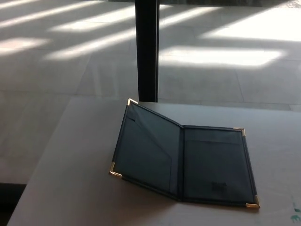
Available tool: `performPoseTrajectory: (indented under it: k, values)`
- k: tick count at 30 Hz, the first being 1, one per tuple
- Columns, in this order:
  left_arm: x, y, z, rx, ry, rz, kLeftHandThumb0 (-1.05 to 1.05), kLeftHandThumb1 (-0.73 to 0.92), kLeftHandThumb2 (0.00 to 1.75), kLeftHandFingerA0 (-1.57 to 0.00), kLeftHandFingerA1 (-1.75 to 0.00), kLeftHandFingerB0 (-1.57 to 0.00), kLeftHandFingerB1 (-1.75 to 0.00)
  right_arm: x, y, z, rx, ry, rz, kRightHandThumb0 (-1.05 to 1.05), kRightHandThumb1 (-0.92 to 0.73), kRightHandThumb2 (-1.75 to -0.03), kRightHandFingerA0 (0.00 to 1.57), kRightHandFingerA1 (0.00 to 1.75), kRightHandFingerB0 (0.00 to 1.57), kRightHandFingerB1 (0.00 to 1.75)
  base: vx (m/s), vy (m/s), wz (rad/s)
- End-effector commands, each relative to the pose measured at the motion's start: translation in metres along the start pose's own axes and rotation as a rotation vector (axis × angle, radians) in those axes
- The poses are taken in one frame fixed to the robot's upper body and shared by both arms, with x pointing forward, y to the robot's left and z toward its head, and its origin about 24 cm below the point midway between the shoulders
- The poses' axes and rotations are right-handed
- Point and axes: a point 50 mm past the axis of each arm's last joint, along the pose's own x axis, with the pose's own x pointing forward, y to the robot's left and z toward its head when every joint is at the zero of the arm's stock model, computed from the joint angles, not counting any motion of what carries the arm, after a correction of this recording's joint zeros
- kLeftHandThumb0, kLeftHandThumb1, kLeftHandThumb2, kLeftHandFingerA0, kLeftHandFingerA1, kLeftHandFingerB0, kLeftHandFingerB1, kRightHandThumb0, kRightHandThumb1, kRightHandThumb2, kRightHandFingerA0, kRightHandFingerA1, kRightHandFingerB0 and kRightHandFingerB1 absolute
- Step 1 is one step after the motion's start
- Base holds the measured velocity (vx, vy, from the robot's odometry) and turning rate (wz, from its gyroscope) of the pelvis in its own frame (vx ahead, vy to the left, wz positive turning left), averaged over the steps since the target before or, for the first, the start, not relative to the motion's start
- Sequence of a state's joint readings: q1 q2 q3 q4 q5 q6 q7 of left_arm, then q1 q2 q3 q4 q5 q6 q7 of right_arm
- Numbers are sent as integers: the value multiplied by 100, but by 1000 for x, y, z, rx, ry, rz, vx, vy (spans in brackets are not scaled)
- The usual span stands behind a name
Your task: The robot uses its left hand to push the cover of the diary kept in the middle of the desk to close it
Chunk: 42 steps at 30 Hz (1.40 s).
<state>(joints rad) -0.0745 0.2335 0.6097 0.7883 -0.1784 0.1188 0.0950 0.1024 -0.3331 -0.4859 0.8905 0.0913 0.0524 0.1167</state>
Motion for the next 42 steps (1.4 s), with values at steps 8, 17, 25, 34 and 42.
performPoseTrajectory:
  k: [8, 17, 25, 34, 42]
  values:
    - [-15, -37, 122, -618, -200, 31, -98, 92, 81, -52, -83, -25, -68, -3, -46, 27, 439, -108, -78, -68, -92, -69, 64, 69, 62, 51, 0, 0, 0]
    - [-63, -121, 158, -627, -244, -226, -74, 92, 83, -47, -54, -34, -46, -3, -44, 28, 443, -111, -66, -67, -92, -70, 63, 70, 60, 51, 0, 0, 0]
    - [-80, -161, 157, -586, -198, -309, -80, 92, 80, -52, -56, -34, -48, -2, -45, 26, 438, -102, -63, -67, -92, -69, 64, 66, 59, 48, 0, 0, 0]
    - [-78, -174, 143, -587, -134, -352, -82, 92, 81, -44, -55, -32, -45, -2, -38, 28, 460, -106, -42, -66, -92, -68, 62, 65, 60, 50, 0, 0, 0]
    - [-82, -189, 130, -632, -32, -350, -85, 92, 78, -50, -59, -34, -48, -1, -37, 30, 477, -113, -39, -66, -92, -69, 62, 67, 58, 49, 0, 0, 0]
